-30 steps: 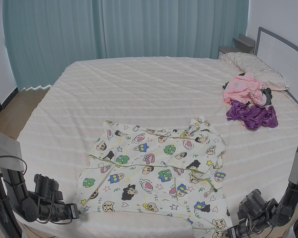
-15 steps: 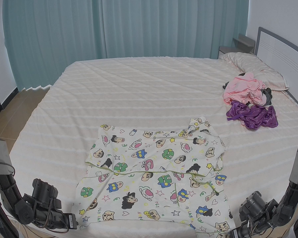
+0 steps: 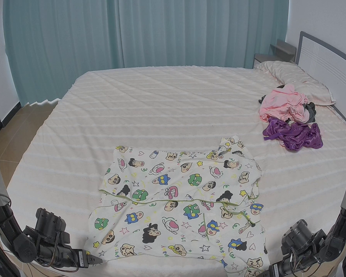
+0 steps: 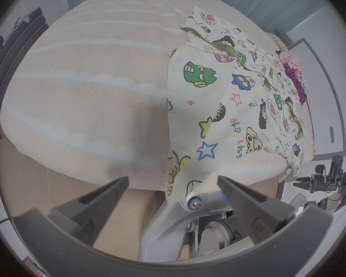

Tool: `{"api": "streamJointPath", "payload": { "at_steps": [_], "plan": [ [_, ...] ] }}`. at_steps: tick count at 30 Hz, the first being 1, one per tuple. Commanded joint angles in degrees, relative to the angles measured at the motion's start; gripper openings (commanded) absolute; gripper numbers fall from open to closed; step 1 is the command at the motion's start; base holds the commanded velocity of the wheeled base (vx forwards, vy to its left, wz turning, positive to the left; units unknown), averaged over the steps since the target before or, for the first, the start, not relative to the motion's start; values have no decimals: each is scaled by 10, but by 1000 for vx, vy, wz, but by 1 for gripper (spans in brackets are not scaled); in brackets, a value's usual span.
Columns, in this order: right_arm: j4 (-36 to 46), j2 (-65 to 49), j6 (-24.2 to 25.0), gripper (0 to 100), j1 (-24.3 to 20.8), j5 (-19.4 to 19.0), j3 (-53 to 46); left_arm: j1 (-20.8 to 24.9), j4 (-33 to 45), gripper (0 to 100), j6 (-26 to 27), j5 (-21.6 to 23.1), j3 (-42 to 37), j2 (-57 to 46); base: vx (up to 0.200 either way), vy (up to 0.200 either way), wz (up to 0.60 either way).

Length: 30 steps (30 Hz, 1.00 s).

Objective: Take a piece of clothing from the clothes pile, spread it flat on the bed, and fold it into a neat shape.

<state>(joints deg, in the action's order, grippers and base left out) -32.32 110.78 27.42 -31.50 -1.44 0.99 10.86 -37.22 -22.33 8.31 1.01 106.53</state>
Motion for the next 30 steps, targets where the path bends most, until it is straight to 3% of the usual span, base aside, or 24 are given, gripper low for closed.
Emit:
{"api": "streamJointPath", "payload": {
  "at_steps": [1,5,8,10,13,15,16,21,26,30],
  "plan": [
    [0,-79,-6,100,54,0,-4,-27,-1,100,-3,1,-9,-38,0,0,0],
    [1,-134,-9,100,103,-4,11,-55,-2,100,-3,7,-4,-74,0,0,0],
    [9,-180,-14,100,167,-10,57,-86,0,100,-8,9,21,-105,0,0,0],
    [8,-182,-11,100,196,-28,86,-94,0,100,-28,18,36,-116,0,0,0],
    [6,-176,4,100,228,-63,127,-94,0,100,-105,33,75,-132,0,0,0],
    [2,-174,33,100,232,-73,144,-93,0,100,-145,33,96,-131,0,0,0],
    [2,-172,72,100,232,-79,167,-92,0,100,-170,33,109,-127,0,0,0],
    [0,-118,187,100,217,-96,240,-87,-8,100,-182,33,116,-77,0,0,0],
    [-1,-35,247,100,201,-96,309,-84,-13,100,-186,33,118,-35,0,0,0],
    [-1,10,265,100,186,-94,346,-82,-16,100,-198,34,118,-27,0,0,0]
  ]
}}
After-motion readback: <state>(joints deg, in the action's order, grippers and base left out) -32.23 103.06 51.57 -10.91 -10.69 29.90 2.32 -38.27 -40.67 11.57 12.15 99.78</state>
